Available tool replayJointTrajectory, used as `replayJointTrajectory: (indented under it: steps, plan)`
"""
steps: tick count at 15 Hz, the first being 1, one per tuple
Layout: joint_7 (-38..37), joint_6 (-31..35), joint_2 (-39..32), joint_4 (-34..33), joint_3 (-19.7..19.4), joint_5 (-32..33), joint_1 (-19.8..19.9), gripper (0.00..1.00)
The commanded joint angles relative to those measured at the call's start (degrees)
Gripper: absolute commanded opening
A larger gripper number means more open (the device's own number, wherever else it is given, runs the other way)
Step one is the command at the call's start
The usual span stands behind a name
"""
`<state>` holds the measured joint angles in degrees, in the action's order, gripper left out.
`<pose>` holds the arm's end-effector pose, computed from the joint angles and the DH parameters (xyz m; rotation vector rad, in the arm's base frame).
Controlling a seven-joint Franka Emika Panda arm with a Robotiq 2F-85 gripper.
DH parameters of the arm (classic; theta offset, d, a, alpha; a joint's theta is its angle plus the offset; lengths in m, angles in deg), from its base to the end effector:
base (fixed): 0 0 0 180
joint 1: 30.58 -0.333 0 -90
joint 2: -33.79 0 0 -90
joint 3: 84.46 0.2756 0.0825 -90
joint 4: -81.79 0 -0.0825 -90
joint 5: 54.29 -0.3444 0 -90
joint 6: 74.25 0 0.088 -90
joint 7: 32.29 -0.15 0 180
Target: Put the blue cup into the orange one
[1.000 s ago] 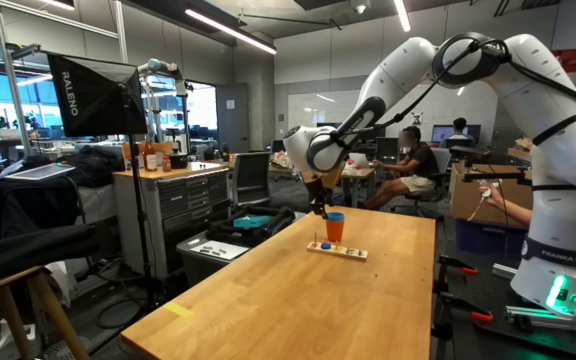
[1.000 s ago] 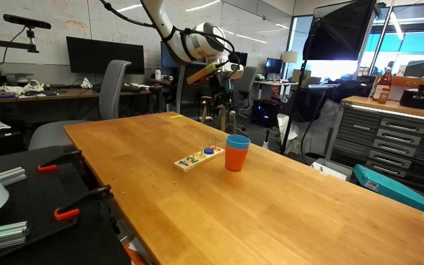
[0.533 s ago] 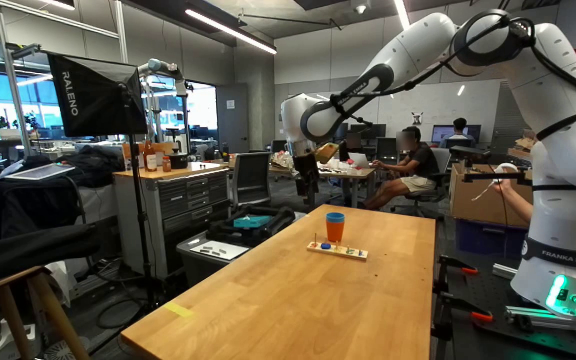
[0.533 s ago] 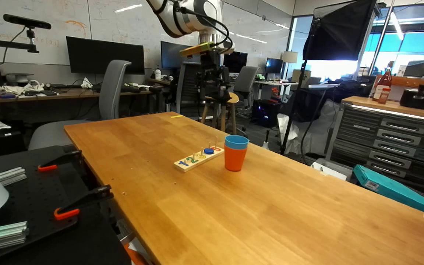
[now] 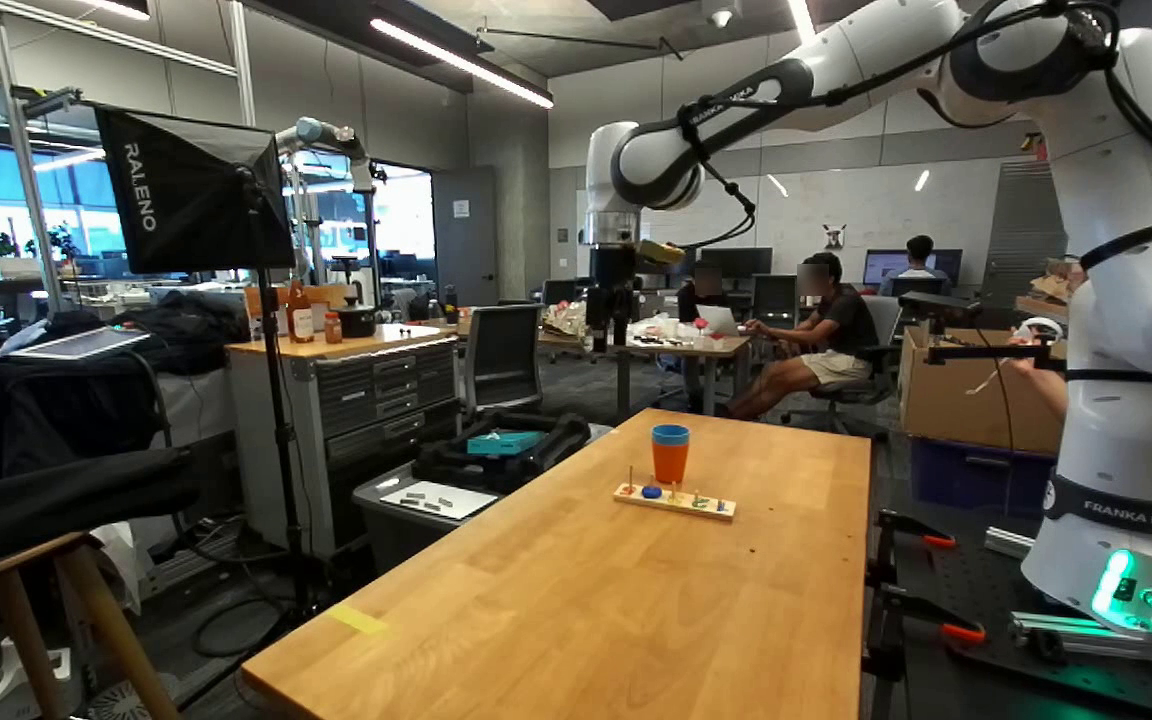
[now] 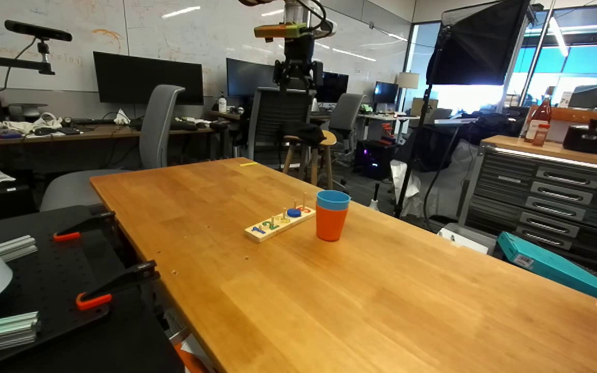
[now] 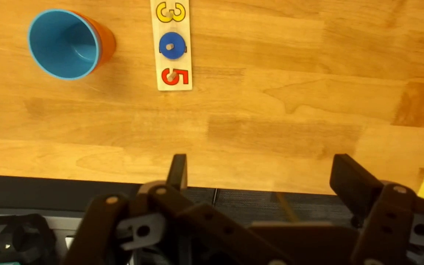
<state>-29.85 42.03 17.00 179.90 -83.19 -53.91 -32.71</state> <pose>0.5963 0.0341 0.3550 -3.1365 -0.1629 -0.0379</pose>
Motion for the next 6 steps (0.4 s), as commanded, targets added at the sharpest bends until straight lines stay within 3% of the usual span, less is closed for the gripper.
replayJointTrajectory:
  steps: [1, 6]
  plan:
    - [2.10, -2.48, 2.72, -1.13, -0.38, -2.61, 2.41, 1.00]
    - [0.39, -1.59, 2.75, -0.87, -1.36, -0.73, 2.74, 1.00]
